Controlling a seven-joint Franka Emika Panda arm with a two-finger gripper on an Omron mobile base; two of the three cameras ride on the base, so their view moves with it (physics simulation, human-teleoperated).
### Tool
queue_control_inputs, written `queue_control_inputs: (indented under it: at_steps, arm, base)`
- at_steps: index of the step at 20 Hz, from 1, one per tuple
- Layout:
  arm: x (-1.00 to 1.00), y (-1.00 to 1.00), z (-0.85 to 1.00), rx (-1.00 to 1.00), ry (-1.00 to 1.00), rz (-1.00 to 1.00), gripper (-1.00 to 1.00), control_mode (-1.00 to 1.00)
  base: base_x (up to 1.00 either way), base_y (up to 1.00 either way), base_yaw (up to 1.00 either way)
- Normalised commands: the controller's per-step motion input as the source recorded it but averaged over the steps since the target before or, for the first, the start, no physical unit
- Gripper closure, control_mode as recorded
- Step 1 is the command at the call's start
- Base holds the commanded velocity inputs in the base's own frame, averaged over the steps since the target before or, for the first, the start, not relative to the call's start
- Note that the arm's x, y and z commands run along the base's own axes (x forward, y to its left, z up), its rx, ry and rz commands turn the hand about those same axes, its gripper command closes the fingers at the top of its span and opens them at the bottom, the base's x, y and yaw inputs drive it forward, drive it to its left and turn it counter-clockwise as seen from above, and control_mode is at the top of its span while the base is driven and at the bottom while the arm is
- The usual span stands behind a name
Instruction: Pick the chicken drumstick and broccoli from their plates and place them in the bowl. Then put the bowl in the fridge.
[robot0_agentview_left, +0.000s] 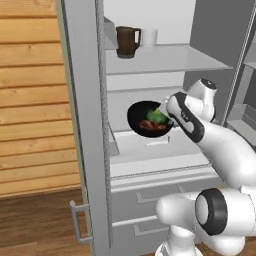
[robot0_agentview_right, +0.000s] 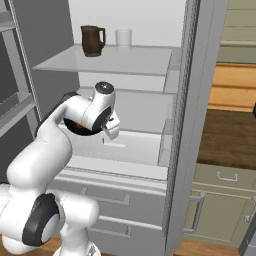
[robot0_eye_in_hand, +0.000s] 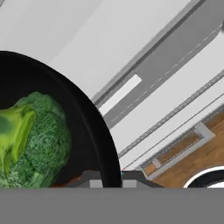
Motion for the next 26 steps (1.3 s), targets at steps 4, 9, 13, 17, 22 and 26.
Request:
queue_control_inputs:
  at_steps: [4,9,13,17,22,26]
  arm:
    - [1.00,0.21,-0.27,-0.20,0.14,-0.08,1.00,-1.00]
    - [1.00,0.00,0.00,-0.08,0.07,-0.04,1.00,-1.00]
    - [1.00,0.00,-0.13,0.00,0.00,-0.05,1.00,-1.00]
    - [0.91,0.00,-0.17,0.00,0.00,-0.05,1.00,-1.00]
    - [0.10,0.02,-0.23,0.00,-0.01,0.00,-1.00,-1.00]
    - [0.06,0.00,0.00,0.00,-0.02,0.00,-1.00,-1.00]
  base:
    - [0.00,0.00,0.00]
    - [0.00,0.00,0.00]
    - [0.00,0.00,0.00]
    - [0.00,0.00,0.00]
    - [0.00,0.00,0.00]
    - [0.00,0.00,0.00]
